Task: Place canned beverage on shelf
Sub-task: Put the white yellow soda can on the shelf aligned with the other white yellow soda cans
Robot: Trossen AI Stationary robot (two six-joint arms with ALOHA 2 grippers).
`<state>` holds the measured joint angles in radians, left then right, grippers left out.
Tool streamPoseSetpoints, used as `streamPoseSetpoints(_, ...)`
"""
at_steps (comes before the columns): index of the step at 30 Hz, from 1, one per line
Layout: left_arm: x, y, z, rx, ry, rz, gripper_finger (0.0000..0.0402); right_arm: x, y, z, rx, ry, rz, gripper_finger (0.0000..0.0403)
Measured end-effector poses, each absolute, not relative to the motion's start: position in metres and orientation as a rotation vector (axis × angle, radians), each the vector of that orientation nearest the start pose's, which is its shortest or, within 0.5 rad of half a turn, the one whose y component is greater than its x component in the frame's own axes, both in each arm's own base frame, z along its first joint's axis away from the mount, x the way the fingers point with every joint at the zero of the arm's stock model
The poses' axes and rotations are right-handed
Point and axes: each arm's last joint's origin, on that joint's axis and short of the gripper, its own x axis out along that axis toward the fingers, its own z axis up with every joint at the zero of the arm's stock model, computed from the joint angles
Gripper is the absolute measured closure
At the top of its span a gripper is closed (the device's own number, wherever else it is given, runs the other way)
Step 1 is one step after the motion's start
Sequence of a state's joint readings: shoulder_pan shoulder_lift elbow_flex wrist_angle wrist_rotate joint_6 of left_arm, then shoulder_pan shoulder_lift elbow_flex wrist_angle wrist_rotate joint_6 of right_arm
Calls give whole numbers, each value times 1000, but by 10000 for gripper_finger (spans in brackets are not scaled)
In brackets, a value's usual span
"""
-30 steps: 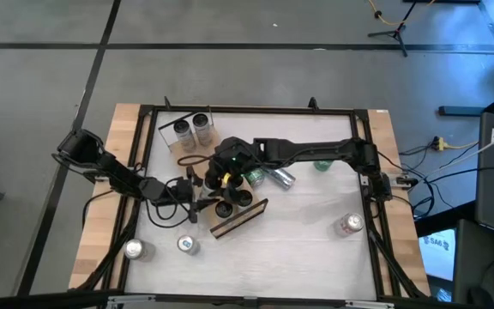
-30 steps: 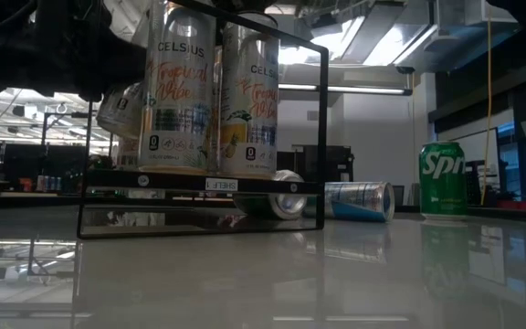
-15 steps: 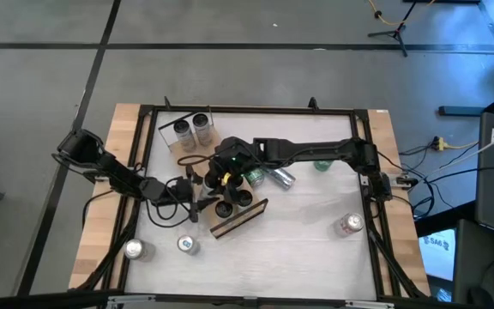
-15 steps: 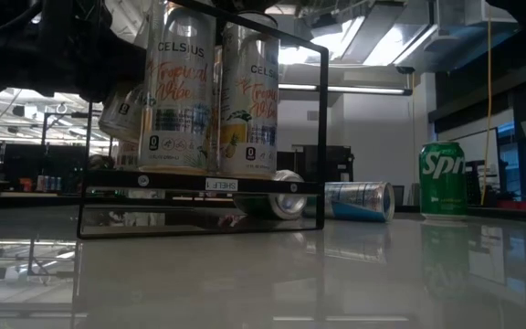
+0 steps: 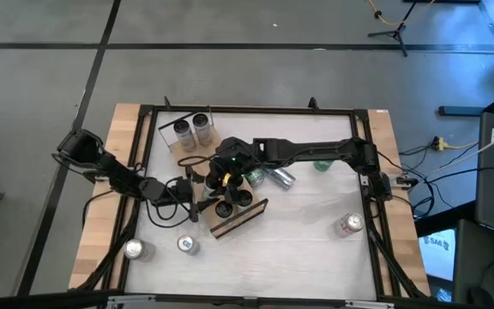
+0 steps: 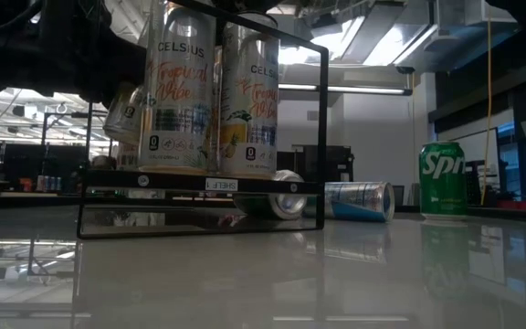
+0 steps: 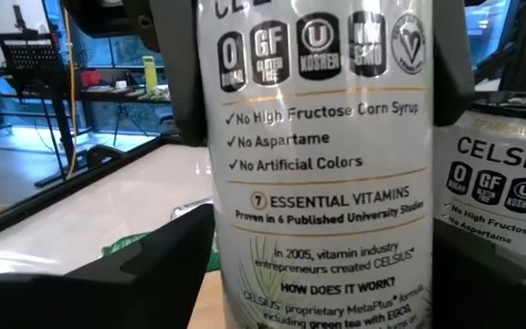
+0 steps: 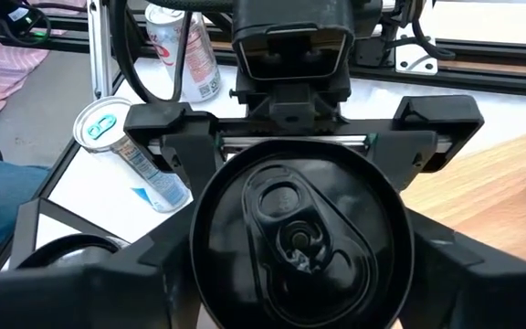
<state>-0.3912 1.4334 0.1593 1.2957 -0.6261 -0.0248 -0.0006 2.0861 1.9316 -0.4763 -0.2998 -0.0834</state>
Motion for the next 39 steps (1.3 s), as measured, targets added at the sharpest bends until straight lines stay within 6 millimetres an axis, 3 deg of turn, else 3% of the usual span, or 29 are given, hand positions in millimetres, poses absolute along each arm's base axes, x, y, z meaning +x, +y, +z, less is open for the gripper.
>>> streamPoseSetpoints(7, 194, -65, 151, -35, -23, 239, 66, 476, 8, 297, 20, 652, 315, 147)
streamPoseSetpoints(15, 190, -74, 151, -3, -19, 216, 69, 473, 8, 312, 12, 678, 293, 145)
streamPoseSetpoints(22, 180, -85, 151, 80, -1, 368, 69, 471, 8, 312, 11, 702, 282, 143)
streamPoseSetpoints(32, 157, -102, 169, 98, -33, 448, 69, 470, 9, 313, 14, 704, 284, 142)
streamPoseSetpoints(39, 149, -102, 180, 98, -49, 478, 69, 470, 23, 313, -10, 704, 286, 142)
